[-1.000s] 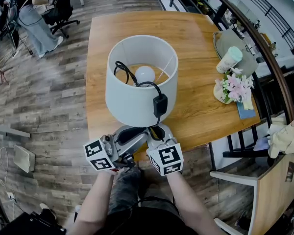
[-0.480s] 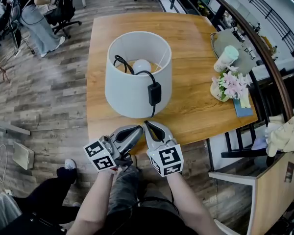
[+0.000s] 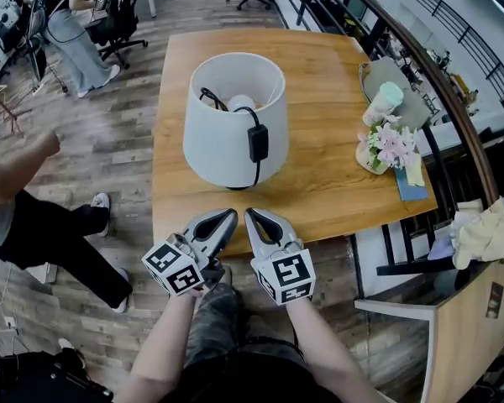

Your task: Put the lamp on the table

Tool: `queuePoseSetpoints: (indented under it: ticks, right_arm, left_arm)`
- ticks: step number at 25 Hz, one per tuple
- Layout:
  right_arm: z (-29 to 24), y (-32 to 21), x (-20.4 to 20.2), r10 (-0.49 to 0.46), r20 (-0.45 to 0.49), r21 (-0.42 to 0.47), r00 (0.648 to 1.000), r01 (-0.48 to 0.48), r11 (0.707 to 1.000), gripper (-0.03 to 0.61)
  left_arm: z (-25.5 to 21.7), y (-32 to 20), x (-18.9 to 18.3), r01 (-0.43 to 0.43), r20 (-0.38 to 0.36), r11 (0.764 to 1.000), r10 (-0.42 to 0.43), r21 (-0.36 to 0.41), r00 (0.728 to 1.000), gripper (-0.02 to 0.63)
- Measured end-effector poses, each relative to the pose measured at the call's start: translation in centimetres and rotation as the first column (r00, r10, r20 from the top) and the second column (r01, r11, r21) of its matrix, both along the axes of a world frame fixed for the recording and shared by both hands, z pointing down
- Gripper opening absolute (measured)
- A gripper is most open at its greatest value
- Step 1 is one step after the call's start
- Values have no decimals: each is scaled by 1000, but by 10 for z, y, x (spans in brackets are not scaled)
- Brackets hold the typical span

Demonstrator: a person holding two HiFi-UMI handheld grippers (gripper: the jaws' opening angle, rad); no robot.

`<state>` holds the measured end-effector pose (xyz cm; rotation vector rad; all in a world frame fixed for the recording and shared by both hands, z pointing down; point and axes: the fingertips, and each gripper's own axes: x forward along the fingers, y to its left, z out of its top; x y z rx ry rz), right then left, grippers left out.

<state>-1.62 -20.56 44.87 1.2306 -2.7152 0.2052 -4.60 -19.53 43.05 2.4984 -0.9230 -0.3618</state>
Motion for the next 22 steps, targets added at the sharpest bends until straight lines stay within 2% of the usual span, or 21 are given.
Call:
queuePoseSetpoints:
  ticks: [11,22]
  right_arm:
    - [-24,37,-4,-43,20,54,999,42,998,8]
    - [-47,74,6,-37,35,124,999,32,992,8]
  left_arm:
    - [-20,32,-3,100,100,993,-106,68,989,-3]
    - [-36,66,-20,246,210,954,-279,172,937,-3]
